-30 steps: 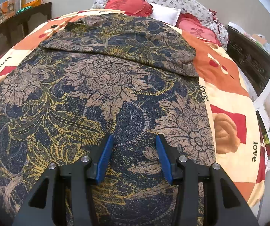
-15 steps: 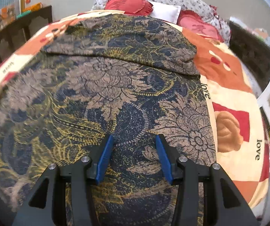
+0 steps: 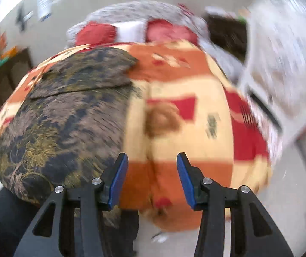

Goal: Fold small clothes

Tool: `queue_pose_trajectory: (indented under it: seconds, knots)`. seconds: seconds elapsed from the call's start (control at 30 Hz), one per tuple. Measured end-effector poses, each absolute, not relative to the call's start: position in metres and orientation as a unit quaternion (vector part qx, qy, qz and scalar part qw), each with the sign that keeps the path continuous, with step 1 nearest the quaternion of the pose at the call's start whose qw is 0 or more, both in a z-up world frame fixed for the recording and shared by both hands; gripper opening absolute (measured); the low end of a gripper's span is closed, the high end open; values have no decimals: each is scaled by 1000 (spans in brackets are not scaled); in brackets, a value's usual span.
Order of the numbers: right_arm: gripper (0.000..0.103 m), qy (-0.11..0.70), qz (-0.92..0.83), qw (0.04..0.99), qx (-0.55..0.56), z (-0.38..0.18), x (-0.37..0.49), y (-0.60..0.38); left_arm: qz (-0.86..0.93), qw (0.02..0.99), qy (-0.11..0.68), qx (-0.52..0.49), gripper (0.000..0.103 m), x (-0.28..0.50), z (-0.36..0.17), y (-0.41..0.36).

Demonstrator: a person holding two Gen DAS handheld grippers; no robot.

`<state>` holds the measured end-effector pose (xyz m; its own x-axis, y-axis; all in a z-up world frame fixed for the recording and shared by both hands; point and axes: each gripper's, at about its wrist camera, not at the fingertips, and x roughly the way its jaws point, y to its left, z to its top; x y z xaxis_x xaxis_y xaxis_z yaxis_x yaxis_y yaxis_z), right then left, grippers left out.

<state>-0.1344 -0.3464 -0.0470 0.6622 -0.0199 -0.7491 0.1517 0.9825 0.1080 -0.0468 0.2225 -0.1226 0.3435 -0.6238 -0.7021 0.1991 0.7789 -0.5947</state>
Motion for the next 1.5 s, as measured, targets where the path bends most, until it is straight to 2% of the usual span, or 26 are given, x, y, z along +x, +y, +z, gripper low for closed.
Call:
queue_pose_trajectory:
  seconds: [0.07,0.23,0.4,0.5,0.53,0.6,0.63,0.67,0.87,0.93,1.07,1.17,1.2,1.23,1.27,1.3,1.5]
  knots:
    - [48,415,-23,900,131,-63,-138,-356,-251,795,513,-206,11,-46,-125,223]
    - [48,427,78,879,197,-95,-131,-341,-242,802,513,-187,11,-51,-121,220]
    - [48,447,118,857,227,-124,-132,-330,-245,803,513,-180,23,-54,-119,215]
    - [47,448,141,844,258,-136,-136,-329,-243,803,514,-182,25,-53,-119,213]
    - [45,452,156,837,267,-140,-136,-327,-242,803,513,-181,25,-53,-119,212]
    - [28,450,157,841,256,-140,-139,-324,-239,804,513,-181,25,-53,-118,212]
    - [24,447,161,843,254,-138,-140,-324,-238,805,513,-181,25,-53,-118,211]
    - [14,440,166,845,255,-136,-142,-325,-237,805,513,-180,25,-53,-117,212]
    - [9,425,173,855,239,-125,-149,-325,-231,811,509,-174,22,-56,-117,211]
    - [9,426,172,855,242,-125,-146,-324,-231,810,510,-177,26,-56,-117,210]
    - [11,432,164,852,247,-127,-142,-321,-242,807,503,-196,48,-59,-115,209]
    - [11,433,164,854,237,-124,-143,-320,-238,808,497,-209,50,-61,-115,210]
    - [11,432,163,857,231,-122,-143,-320,-233,811,495,-209,48,-62,-114,211]
    - [11,431,162,860,223,-118,-144,-320,-227,812,495,-208,42,-61,-114,212]
    - [8,426,162,864,215,-113,-146,-321,-216,814,498,-206,11,-61,-114,214]
    - [7,420,162,868,209,-107,-147,-322,-201,817,500,-203,5,-61,-113,217]
    - [6,353,187,896,195,-49,-164,-334,-195,828,452,-268,4,-76,-98,246]
